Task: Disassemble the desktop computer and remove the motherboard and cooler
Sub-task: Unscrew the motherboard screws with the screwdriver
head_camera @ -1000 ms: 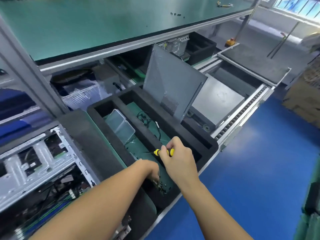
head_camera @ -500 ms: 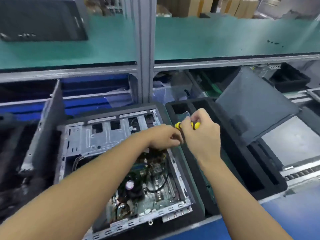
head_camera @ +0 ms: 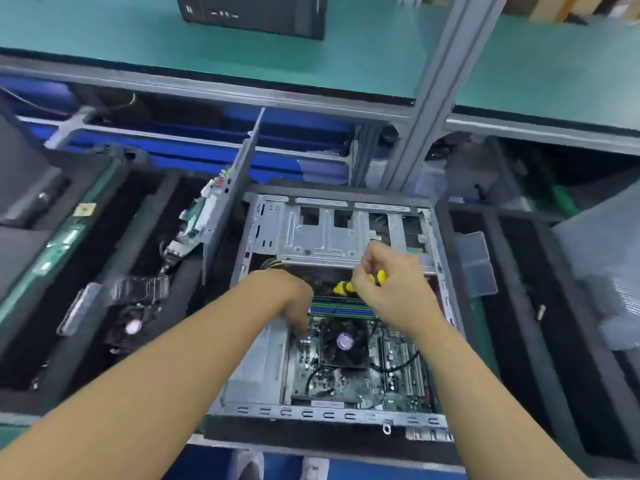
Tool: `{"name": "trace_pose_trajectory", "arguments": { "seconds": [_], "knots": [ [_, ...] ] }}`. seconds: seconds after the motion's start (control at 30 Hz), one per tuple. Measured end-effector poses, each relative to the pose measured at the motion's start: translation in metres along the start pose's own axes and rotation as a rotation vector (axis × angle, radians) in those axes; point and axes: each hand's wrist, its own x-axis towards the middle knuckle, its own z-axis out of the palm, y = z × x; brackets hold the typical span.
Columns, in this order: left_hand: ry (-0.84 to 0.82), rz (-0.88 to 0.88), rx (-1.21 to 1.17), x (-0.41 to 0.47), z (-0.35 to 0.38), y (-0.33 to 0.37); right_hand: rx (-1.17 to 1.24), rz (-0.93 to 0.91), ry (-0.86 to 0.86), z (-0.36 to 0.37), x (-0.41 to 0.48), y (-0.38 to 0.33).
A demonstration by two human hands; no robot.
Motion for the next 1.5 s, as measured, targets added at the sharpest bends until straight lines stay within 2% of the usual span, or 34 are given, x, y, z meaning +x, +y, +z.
{"name": "trace_pose_trajectory", "arguments": {
  "seconds": [0.1,0.17,0.23,0.33,0.4,0.5,0.57,0.73,1.1,1.5],
  "knots": [
    [0.072,-0.016,-0.097,0.0,-0.002,-0.009,-0.101,0.041,-0.159,0.005,0.0,0.008],
    [0.114,0.015,-0.13,0.002,-0.001,-0.009,-0.189,0.04,-0.362,0.015,-0.004,0.009],
    [0.141,0.084,-0.146,0.005,0.005,-0.005,-0.286,-0.035,-0.54,0.033,-0.012,0.006],
    [0.169,0.159,-0.132,0.009,0.016,0.001,-0.322,-0.086,-0.649,0.055,-0.024,0.002],
    [0.185,0.198,-0.096,0.01,0.022,0.0,-0.295,-0.088,-0.652,0.061,-0.029,0.004],
    [0.121,0.275,-0.199,0.009,0.023,-0.004,-0.323,-0.122,-0.661,0.066,-0.037,0.006],
    [0.142,0.301,-0.256,0.006,0.023,-0.006,-0.347,-0.14,-0.656,0.069,-0.041,0.007],
    [0.209,0.296,-0.304,0.005,0.028,-0.006,-0.363,-0.141,-0.63,0.07,-0.042,0.011],
    [0.206,0.289,-0.331,0.006,0.028,-0.005,-0.32,-0.07,-0.638,0.071,-0.04,0.013],
    [0.219,0.3,-0.316,0.008,0.029,-0.006,-0.312,-0.078,-0.646,0.07,-0.042,0.011]
  ]
}}
